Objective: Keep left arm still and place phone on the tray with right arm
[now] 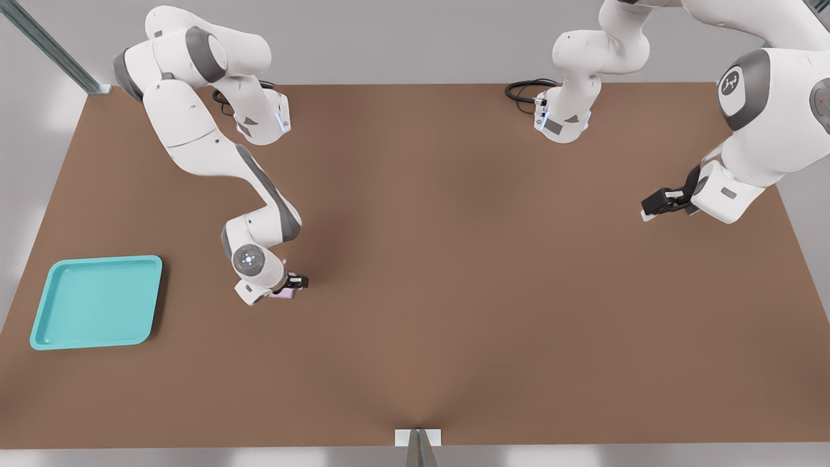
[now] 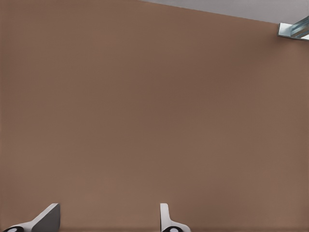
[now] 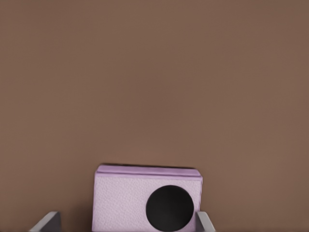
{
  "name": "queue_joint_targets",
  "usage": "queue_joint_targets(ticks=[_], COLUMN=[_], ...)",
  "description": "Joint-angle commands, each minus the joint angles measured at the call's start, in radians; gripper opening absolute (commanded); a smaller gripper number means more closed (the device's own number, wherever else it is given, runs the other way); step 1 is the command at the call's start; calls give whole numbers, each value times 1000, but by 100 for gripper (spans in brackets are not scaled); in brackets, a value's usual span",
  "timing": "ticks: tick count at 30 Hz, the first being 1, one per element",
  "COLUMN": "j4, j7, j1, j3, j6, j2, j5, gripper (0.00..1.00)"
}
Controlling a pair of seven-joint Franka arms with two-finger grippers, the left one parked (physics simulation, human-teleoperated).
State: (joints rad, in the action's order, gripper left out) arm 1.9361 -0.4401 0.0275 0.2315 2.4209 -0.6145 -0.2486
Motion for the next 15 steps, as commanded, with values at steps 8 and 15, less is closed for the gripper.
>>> queue_joint_targets(ticks=[8,15], j4=[-3,3], j7=[11,11], j1=[-9,-11], j3=[-1,-1], j6=[7,1], j2=[-7,-11], j5=[-1,-1], gripper=[100,96])
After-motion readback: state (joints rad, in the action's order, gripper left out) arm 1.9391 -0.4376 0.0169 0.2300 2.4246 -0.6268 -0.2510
